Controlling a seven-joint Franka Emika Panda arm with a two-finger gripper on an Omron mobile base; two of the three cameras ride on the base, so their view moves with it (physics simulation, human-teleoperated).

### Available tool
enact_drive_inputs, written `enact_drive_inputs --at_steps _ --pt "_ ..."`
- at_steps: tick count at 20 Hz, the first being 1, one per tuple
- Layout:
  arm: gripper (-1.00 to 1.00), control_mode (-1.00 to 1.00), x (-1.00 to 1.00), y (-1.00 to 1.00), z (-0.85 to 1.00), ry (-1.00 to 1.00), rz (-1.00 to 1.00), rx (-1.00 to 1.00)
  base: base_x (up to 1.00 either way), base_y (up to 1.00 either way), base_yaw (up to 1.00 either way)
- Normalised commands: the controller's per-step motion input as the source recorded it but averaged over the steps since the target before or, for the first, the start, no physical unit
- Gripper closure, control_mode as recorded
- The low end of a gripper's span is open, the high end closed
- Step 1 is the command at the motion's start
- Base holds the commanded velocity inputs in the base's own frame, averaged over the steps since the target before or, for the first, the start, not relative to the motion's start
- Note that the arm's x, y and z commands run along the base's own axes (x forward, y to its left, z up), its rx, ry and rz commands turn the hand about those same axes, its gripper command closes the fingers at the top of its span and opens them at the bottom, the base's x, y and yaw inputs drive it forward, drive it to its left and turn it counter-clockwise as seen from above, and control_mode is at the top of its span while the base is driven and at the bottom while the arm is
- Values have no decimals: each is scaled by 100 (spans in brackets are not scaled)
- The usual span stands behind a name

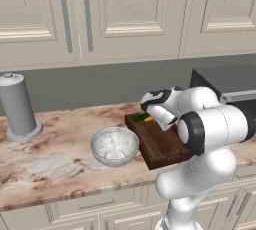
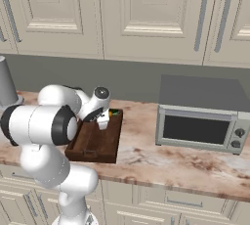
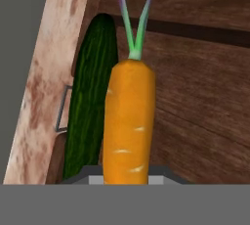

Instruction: Place the two vegetables and bowl onto the tray for setting up a vegetable dip station.

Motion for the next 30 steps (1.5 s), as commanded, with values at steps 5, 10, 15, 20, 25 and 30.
enact_drive_inputs --at_steps 5,10,15,20,25,30 --pt "100 -100 2 3 -11 -1 0 0 0 0 0" --pt "100 -100 6 0 -5 0 0 0 0 0 0" --pt "100 -100 12 1 -3 0 0 0 0 0 0" --pt "100 -100 4 0 -1 0 0 0 0 0 0" --pt "-100 -100 0 0 0 0 0 0 0 0 0" --pt "-100 -100 0 0 0 0 0 0 0 0 0"
